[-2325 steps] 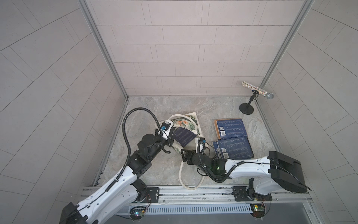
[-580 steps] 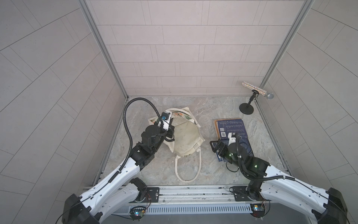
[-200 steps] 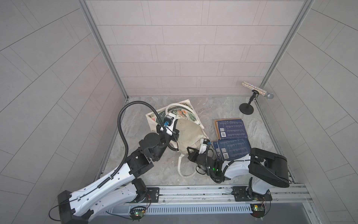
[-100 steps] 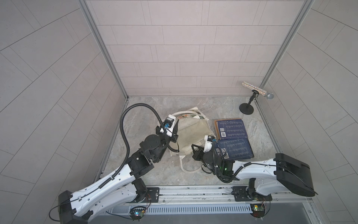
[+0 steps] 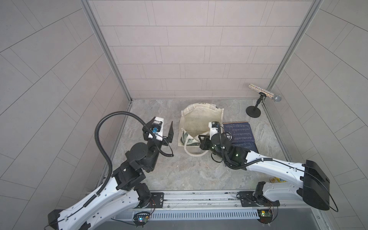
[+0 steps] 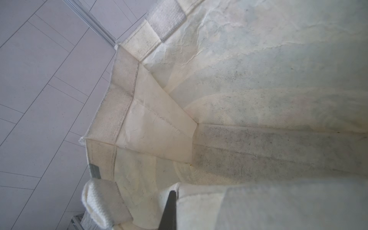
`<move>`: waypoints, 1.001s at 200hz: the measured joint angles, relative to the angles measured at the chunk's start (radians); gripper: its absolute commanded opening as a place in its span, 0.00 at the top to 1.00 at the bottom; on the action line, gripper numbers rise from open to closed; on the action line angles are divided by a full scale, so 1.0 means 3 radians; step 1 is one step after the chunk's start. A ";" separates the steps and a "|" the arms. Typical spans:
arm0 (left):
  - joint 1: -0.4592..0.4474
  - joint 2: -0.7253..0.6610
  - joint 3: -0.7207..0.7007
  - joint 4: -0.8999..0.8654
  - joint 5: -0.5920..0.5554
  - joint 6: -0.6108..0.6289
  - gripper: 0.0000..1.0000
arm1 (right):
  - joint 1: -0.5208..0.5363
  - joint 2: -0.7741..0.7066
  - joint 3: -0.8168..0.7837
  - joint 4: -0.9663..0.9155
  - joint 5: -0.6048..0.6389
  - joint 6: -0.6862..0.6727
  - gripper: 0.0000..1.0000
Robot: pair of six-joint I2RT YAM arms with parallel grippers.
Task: Take out the books from the canvas bag
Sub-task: Adjust the canvas bag at the center of the board.
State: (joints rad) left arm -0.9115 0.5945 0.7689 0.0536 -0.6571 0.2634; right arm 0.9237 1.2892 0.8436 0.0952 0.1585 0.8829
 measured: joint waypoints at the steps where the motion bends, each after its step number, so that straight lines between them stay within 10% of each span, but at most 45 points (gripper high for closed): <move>1: 0.0000 -0.0017 -0.0010 -0.0003 -0.0005 0.0000 0.17 | -0.0004 0.0004 0.0004 -0.0001 -0.0006 -0.0004 1.00; 126: 0.0000 -0.0230 -0.0601 -0.0128 -0.0384 0.0175 0.14 | -0.0380 0.0899 0.0916 -0.0107 -0.1039 -0.0090 1.00; 200: 0.0001 -0.0223 -0.0646 -0.0122 -0.0351 0.0210 0.13 | -0.0420 0.0767 0.0802 -0.0264 -0.0950 -0.0116 0.41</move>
State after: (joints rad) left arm -0.9112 0.5278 0.5751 0.0170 -0.7624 0.3264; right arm 0.7979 1.5192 1.0843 0.0158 -0.1265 0.8482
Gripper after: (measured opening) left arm 0.864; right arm 0.537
